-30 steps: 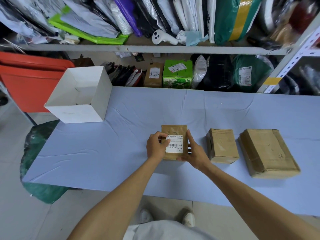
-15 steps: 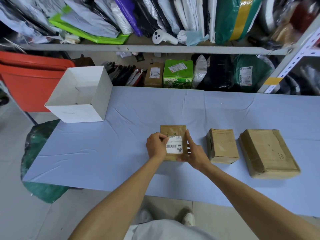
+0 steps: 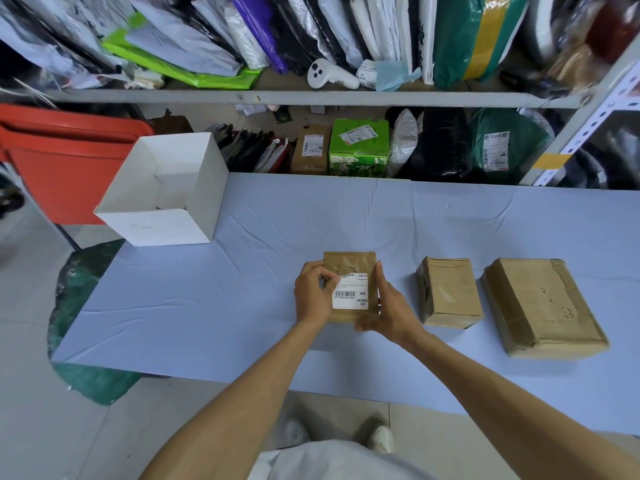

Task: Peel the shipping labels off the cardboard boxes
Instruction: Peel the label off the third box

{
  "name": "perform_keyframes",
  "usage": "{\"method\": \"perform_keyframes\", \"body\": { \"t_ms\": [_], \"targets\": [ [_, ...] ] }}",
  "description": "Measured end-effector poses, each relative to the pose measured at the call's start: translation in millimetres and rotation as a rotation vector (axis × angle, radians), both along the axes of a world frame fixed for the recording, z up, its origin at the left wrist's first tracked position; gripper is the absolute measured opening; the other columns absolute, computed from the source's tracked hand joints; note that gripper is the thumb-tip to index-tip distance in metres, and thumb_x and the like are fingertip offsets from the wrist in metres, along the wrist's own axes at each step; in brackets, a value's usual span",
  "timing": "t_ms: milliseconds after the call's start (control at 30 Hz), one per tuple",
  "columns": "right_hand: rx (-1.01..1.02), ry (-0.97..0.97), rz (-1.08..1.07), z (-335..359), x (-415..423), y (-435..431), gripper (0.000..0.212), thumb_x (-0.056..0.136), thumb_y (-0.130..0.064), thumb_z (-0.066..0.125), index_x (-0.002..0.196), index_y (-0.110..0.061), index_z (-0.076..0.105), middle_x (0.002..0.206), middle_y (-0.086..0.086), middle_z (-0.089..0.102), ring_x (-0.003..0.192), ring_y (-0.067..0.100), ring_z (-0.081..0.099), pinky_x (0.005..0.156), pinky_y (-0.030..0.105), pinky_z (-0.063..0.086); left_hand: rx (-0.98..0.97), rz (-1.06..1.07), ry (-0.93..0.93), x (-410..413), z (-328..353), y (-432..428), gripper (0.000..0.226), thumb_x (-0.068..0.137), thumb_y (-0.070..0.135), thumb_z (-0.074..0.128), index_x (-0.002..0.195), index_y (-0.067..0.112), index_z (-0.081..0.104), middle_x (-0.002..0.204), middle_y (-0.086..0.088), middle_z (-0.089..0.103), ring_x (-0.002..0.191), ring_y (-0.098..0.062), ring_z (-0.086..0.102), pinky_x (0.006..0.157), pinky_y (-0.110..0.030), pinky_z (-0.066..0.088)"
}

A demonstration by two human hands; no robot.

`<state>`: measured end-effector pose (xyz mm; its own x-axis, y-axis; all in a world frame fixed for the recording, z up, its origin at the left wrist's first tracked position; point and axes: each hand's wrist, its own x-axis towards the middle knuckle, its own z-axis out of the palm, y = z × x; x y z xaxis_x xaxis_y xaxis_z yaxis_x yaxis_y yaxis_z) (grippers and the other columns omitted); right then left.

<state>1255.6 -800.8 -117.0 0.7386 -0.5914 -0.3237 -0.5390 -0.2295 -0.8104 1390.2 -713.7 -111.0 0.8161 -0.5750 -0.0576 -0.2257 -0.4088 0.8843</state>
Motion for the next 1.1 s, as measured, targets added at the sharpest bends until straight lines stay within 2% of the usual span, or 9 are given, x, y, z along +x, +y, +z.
{"method": "perform_keyframes", "body": {
  "t_ms": [67,100,200,433,567,733,900,1033,1100],
  "targets": [
    [0.048,0.001,-0.022,1,0,-1,0.112,0.078,-0.008,0.075,0.150,-0.037,-0.006,0.129,0.003,0.047,0.098,0.017,0.059,0.067,0.021,0.056,0.007,0.000,0.004,0,-1,1,0.009,0.079,0.005,0.071,0.074,0.013,0.070,0.104,0.009,0.060,0.088,-0.006,0.060,0.075,-0.005,0.043],
    [0.040,0.015,-0.016,3,0,0,0.109,0.079,-0.009,0.074,0.151,-0.034,-0.004,0.132,0.003,0.046,0.101,0.017,0.058,0.074,0.024,0.057,0.009,-0.002,-0.002,0,-2,2,0.009,0.079,0.006,0.071,0.074,0.013,0.070,0.101,0.010,0.059,0.084,-0.003,0.058,0.073,-0.003,0.041],
    [-0.071,0.100,0.058,8,-1,3,0.138,0.063,-0.007,0.085,0.149,-0.026,-0.021,0.137,0.005,0.041,0.113,0.028,0.053,0.094,0.043,0.050,0.002,-0.012,-0.021,0,-5,3,0.005,0.079,0.008,0.072,0.076,0.011,0.070,0.100,0.007,0.061,0.083,0.000,0.055,0.078,-0.013,0.045],
    [-0.046,0.105,0.062,12,-2,4,0.138,0.064,-0.003,0.084,0.148,-0.026,-0.023,0.136,0.007,0.044,0.112,0.030,0.056,0.092,0.045,0.052,-0.010,-0.028,0.003,1,-7,4,0.005,0.079,0.007,0.072,0.076,0.011,0.071,0.098,0.011,0.058,0.090,0.002,0.054,0.084,-0.021,0.049],
    [0.010,0.043,0.032,13,-5,4,0.108,0.078,-0.008,0.075,0.150,-0.035,-0.001,0.133,-0.001,0.050,0.100,0.008,0.062,0.083,0.025,0.055,-0.014,-0.024,0.004,1,-7,5,0.006,0.079,0.008,0.072,0.076,0.012,0.071,0.095,0.013,0.057,0.087,-0.001,0.056,0.083,-0.023,0.050],
    [-0.037,0.067,0.028,15,-5,6,0.115,0.078,-0.005,0.074,0.151,-0.026,-0.013,0.131,0.002,0.053,0.095,0.021,0.064,0.080,0.034,0.057,-0.023,-0.028,0.012,2,-8,8,0.009,0.079,0.006,0.073,0.073,0.013,0.071,0.103,0.002,0.064,0.095,-0.006,0.059,0.085,-0.027,0.051],
    [-0.044,0.065,0.014,12,-5,5,0.113,0.078,-0.001,0.072,0.151,-0.022,-0.012,0.128,0.007,0.055,0.097,0.026,0.064,0.083,0.039,0.055,-0.030,-0.039,0.022,1,-6,8,0.009,0.080,0.006,0.072,0.074,0.012,0.071,0.109,-0.001,0.064,0.106,-0.012,0.061,0.078,-0.008,0.042],
    [0.070,0.033,-0.049,11,-4,4,0.093,0.088,-0.004,0.063,0.153,-0.021,-0.001,0.115,-0.003,0.059,0.088,0.018,0.067,0.059,0.019,0.054,-0.035,-0.033,0.037,1,-6,10,0.008,0.081,0.005,0.071,0.075,0.010,0.071,0.109,0.000,0.062,0.113,-0.012,0.058,0.079,-0.008,0.042],
    [0.051,0.037,-0.025,11,-3,4,0.103,0.085,0.002,0.065,0.152,-0.026,-0.007,0.121,-0.001,0.056,0.084,0.017,0.064,0.054,0.014,0.050,-0.032,-0.027,0.042,1,-7,10,0.005,0.081,0.005,0.071,0.077,0.008,0.071,0.111,-0.001,0.062,0.114,-0.012,0.057,0.076,-0.002,0.040]
  ]
}}
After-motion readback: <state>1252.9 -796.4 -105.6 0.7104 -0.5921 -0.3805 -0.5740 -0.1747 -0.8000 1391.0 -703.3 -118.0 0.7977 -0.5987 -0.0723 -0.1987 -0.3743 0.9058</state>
